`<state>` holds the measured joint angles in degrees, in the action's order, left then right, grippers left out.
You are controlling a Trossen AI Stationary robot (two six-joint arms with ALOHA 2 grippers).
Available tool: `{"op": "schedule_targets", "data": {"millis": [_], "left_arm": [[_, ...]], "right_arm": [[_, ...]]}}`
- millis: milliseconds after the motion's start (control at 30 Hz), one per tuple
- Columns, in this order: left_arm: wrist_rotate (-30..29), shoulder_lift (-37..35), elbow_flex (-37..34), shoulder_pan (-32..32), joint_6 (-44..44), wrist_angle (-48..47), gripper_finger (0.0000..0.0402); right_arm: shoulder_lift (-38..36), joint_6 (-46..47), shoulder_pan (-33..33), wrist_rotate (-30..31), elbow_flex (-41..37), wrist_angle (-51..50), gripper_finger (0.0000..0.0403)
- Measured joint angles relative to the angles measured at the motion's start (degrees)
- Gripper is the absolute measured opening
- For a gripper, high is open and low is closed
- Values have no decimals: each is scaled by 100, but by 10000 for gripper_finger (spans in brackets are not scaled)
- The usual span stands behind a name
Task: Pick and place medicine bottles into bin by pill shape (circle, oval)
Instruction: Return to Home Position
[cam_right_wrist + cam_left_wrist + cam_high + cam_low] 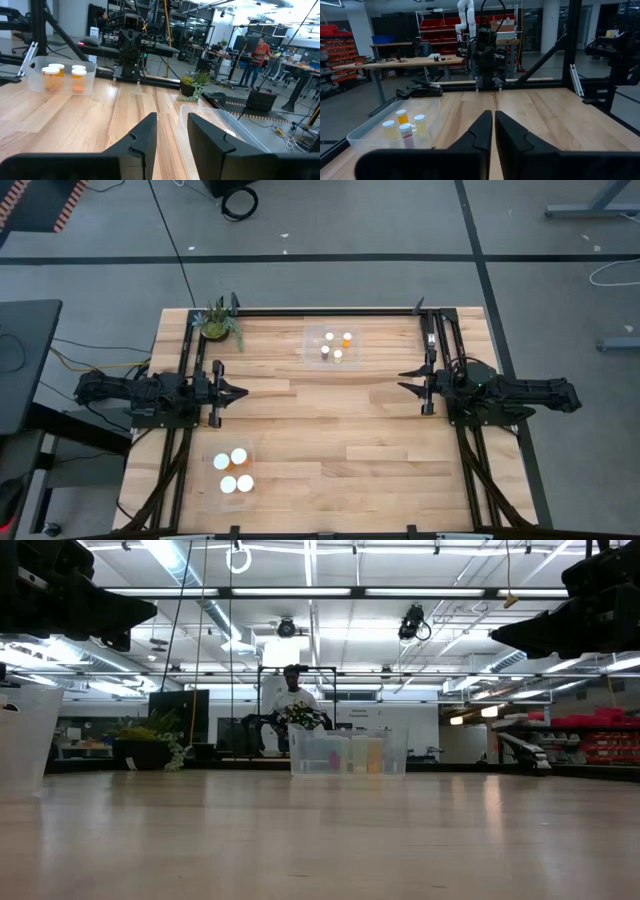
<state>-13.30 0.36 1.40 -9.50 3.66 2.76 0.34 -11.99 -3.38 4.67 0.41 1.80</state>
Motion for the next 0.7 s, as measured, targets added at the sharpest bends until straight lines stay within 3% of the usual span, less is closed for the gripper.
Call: {"op": "schedule_targets", "data": {"millis": [700], "left_arm": [[0,0,5,0,0,-2,33]], "right_arm": [[0,0,0,0,2,4,115]]}}
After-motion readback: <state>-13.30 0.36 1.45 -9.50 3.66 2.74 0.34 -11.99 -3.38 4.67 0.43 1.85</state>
